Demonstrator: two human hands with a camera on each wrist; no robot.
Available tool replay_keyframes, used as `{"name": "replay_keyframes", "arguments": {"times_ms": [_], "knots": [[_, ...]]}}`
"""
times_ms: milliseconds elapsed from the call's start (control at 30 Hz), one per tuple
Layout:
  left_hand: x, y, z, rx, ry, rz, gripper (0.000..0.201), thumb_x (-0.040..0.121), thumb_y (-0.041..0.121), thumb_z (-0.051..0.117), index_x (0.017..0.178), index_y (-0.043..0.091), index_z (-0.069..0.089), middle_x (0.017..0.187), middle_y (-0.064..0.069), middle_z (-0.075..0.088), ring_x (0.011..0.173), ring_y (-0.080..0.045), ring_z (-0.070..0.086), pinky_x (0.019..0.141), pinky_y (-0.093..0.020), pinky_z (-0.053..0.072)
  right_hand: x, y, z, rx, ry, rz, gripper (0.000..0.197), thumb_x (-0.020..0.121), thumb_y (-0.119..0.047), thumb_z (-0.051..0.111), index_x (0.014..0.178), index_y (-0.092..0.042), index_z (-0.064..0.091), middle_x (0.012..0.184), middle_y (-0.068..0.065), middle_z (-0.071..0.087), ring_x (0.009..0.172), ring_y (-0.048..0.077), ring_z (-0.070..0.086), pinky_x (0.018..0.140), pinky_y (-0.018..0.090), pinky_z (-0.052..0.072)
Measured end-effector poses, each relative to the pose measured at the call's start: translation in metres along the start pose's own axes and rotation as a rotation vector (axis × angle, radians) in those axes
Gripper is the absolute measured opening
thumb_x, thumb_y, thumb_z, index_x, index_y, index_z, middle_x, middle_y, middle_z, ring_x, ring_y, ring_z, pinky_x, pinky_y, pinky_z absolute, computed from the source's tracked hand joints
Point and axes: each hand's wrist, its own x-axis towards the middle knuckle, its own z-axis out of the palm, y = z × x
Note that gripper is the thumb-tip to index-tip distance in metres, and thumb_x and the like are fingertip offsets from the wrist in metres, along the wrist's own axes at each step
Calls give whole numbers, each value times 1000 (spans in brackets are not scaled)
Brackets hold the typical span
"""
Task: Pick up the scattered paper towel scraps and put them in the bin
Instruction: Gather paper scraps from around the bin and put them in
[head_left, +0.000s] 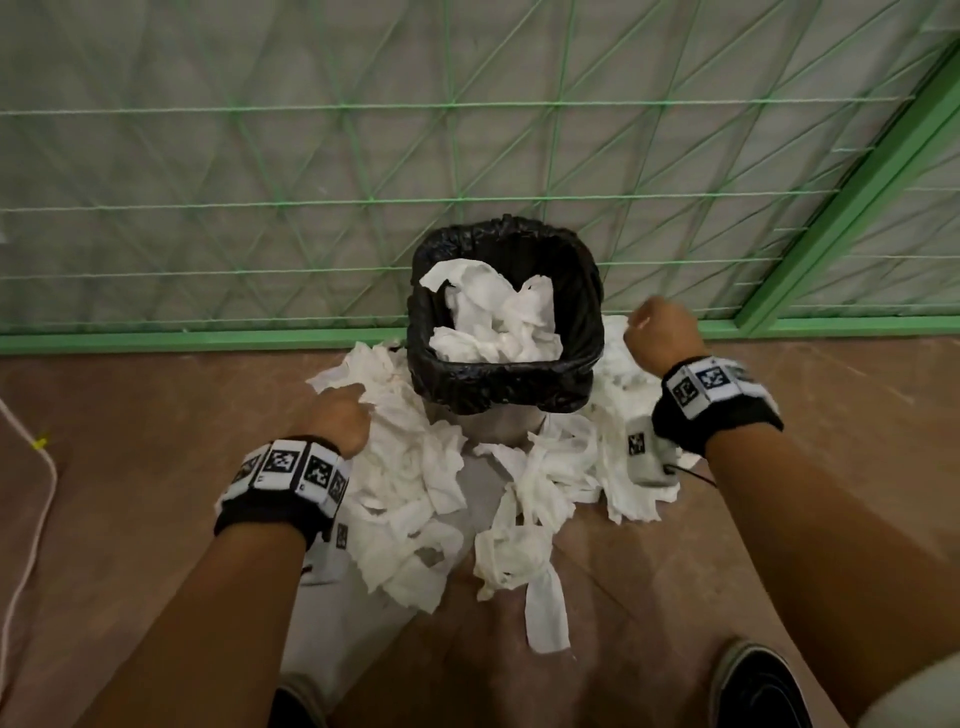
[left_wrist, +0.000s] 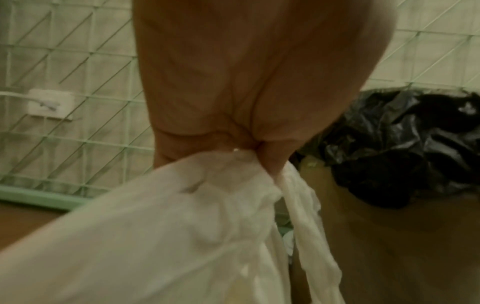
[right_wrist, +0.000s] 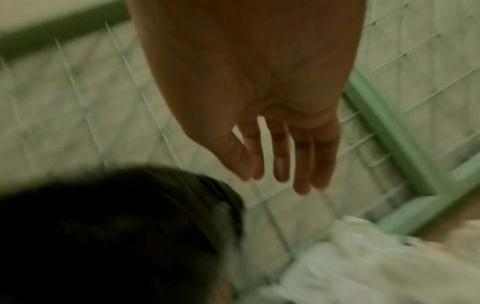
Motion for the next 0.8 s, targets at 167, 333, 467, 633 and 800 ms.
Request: {"name": "replay_keyframes", "arguments": {"times_ms": [167,333,467,633,800], "knots": [[-6,27,-44,-142,-79,43,31,89,-10,41,95,7,66,104,-20,62,86,-33,64,71,-25,49,-41,57,74,-161,-553,86,76,80,-31,72,144,-31,31,139,21,36,120,39,51,93,37,47],[-32,80,-121,-558,93,101,19,79,24,53,62,15,58,74,-8,53,82,-28,51,76,-38,37,-52,69,82,-439,-453,16,25,89,-20,50,98,0,63,112,20,66,101,36,62,73,32,46],[-56,130,-169,-943,357,435,18,72,17,52,57,27,49,67,9,46,66,-10,46,69,-30,39,-37,67,52,-387,-359,87,28,90,-10,51,108,10,58,119,28,60,110,39,58,82,36,47],[-26,165,-133,-639,377,539,23,90,2,42,103,19,51,103,-3,56,84,-12,53,62,-13,43,-29,44,-18,-208,-153,139,30,93,-4,48,119,11,54,125,29,56,118,39,54,98,40,42],[14,139,-47,194,35,387,30,91,34,55,113,16,67,131,-12,51,123,-37,46,103,-48,40,6,-2,-98,-136,349,-13,26,92,3,37,105,15,55,113,42,56,107,52,54,84,51,42]]}}
